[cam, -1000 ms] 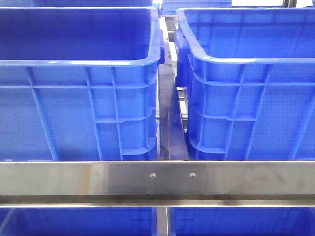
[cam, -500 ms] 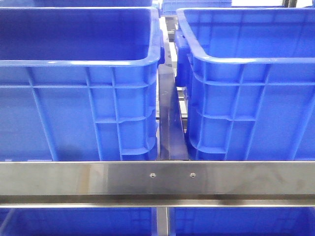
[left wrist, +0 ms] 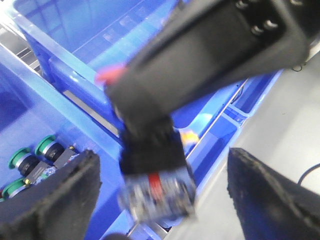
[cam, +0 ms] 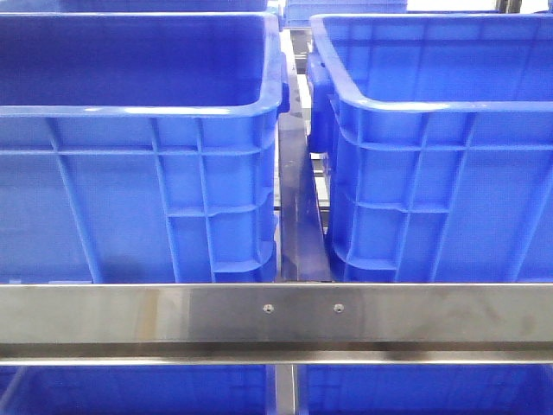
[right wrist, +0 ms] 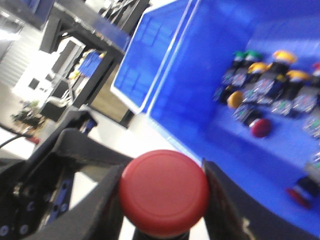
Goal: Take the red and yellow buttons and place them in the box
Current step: 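Grasp the red cap with the right gripper and open the left gripper, then carry the red button with the right gripper over the empty bin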
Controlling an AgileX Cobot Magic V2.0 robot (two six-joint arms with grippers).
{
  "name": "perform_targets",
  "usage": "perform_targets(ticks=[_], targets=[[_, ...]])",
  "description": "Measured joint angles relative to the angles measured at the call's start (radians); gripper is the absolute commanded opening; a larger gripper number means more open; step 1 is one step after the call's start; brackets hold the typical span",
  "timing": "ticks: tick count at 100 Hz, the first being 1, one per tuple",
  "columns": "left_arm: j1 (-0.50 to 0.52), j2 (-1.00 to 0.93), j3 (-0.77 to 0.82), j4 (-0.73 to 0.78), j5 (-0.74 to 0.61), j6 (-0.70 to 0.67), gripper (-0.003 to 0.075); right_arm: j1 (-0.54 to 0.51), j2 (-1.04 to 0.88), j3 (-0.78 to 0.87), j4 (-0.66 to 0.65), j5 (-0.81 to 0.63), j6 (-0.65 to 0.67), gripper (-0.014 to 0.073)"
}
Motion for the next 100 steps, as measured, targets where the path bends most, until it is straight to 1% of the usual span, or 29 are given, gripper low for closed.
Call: perform_targets(ticks=[9, 21, 35, 45, 60, 82, 89, 100], targets=[[0.026, 0.000, 0.000, 0.011, 0.000, -0.028, 0.0515, -0.026, -0.004, 0.000, -0.001, -0.021, -0.021, 0.0179], [0.086, -0.002, 0.000, 0.022, 0.016, -0.048, 0.0514, -0.071, -0.018, 0.000, -0.001, -0.050, -0.039, 0.0179], [0.169, -0.028, 0.011, 0.022, 0.031, -0.057, 0.0514, -0.131, -0.027, 0.000, -0.001, -0.062, -0.047, 0.0179], [0.249, -0.078, 0.043, 0.022, 0.029, -0.066, 0.0514, -0.161, -0.027, 0.000, -0.002, -0.066, -0.049, 0.0179], [0.388, -0.206, 0.127, 0.022, 0.025, -0.085, 0.0514, -0.175, -0.027, 0.000, -0.014, -0.071, -0.049, 0.0179], [0.613, -0.431, 0.296, 0.022, 0.025, -0.092, 0.0514, -0.175, -0.027, 0.000, -0.038, -0.084, -0.052, 0.0179], [0.672, -0.503, 0.349, 0.022, 0.025, -0.092, 0.0514, -0.175, -0.027, 0.000, -0.048, -0.094, -0.052, 0.0179], [0.737, -0.609, 0.425, 0.022, 0.025, -0.094, 0.0514, -0.175, -0.027, 0.000, -0.058, -0.120, -0.056, 0.0179]])
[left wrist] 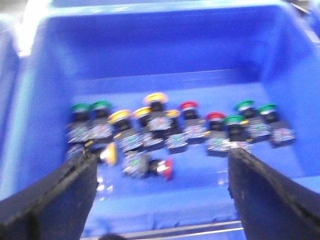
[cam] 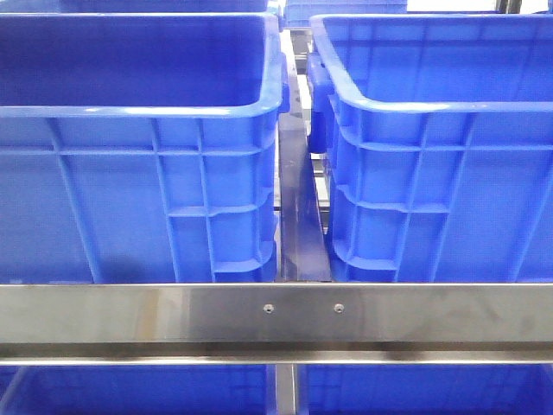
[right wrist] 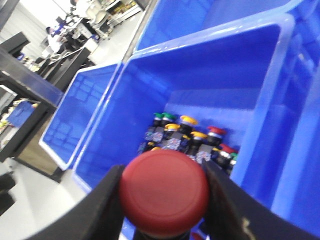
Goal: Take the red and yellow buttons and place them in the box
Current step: 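Carry the red button with the right gripper over the empty bin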
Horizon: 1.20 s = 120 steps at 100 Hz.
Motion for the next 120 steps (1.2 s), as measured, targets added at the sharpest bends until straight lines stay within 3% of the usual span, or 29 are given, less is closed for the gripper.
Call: perform_targets(ticks=[12, 22, 52, 92, 120], targets=[[0.033, -0.088, 0.061, 0.000, 0.004, 0.000, 0.0506, 0.000, 0.000, 0.000, -0.002, -0.042, -0.036, 0.0179], [0.040, -0.142, 0.087, 0.000, 0.004, 0.000, 0.0431, 0.000, 0.000, 0.000, -0.002, -0.102, -0.091, 0.0179], [0.041, -0.189, 0.105, 0.000, 0.004, 0.000, -0.0021, 0.000, 0.000, 0.000, 0.007, -0.431, -0.322, 0.0179], [0.041, -0.189, 0.107, 0.000, 0.004, 0.000, -0.0019, 0.000, 0.200, -0.004, 0.038, -0.853, -0.458, 0.0178], [0.041, -0.189, 0.107, 0.000, 0.004, 0.000, -0.0019, 0.000, 0.431, -0.097, 0.032, -0.914, -0.463, 0.0159]])
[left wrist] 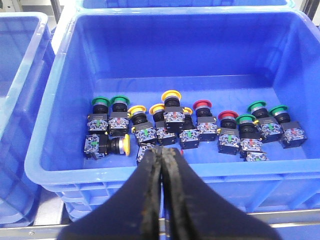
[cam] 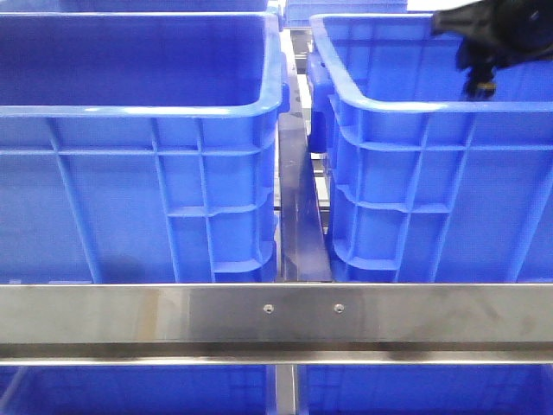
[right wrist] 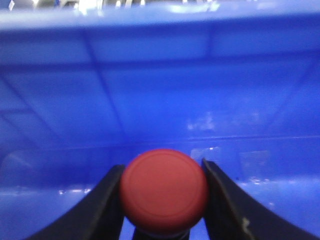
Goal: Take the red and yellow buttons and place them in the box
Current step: 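Carry the red button with the right gripper over the empty bin, then lower the red button into the bin and open the right gripper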
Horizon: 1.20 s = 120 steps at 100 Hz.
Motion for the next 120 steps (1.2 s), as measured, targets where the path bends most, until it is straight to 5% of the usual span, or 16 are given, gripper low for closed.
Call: perform_targets(ticks=[46, 100, 120], targets=[[0.000, 0.000, 0.000, 0.000, 0.000, 0.000, -0.0019, 0.000, 0.204, -0.174, -0.001, 0.000, -0.002, 0.0159], [0.000, 0.000, 0.002, 0.000, 0.000, 0.000, -0.0019, -0.003, 0.240, -0.192, -0.006, 0.032, -0.003, 0.0166], [0.000, 0.000, 0.002, 0.000, 0.000, 0.000, -0.0019, -0.003, 0.240, -0.192, -0.006, 0.034, -0.003, 0.0310]])
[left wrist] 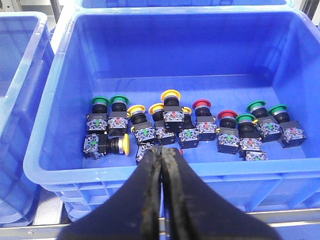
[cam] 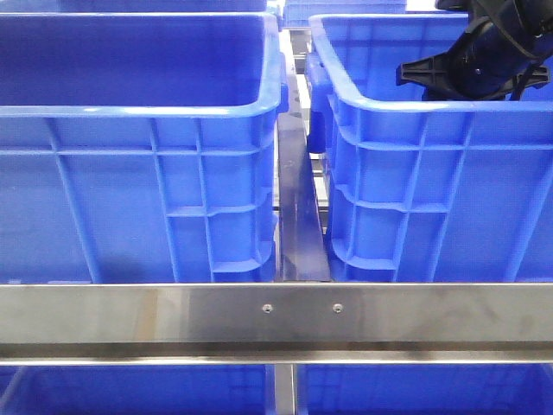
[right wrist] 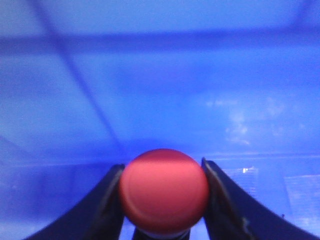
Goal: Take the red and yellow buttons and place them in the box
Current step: 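Lower the red button into the bin and open the right gripper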
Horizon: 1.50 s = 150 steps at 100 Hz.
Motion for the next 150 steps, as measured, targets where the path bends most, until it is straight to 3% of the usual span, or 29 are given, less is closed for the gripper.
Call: perform_targets(ticks=[10, 24, 84, 110, 150], targets=[[0.000, 0.000, 0.000, 0.000, 0.000, 0.000, -0.0019, 0.000, 0.000, 0.004, 0.000, 0.005, 0.000, 0.0417], [0.000, 0.000, 0.000, 0.000, 0.000, 0.000, -0.0019, 0.000, 0.015, 0.024, 0.000, 0.031, -0.001, 0.0486], [0.000, 0.000, 0.000, 0.000, 0.000, 0.000, -0.0019, 0.000, -0.090, 0.034, 0.002, 0.034, -0.001, 0.0493], [0.000, 0.000, 0.000, 0.000, 0.000, 0.000, -0.0019, 0.000, -0.329, 0.159, 0.002, 0.017, -0.001, 0.0493], [0.000, 0.000, 0.000, 0.000, 0.000, 0.000, -0.0019, 0.000, -0.821, 0.518, 0.004, 0.053, -0.004, 0.0489]])
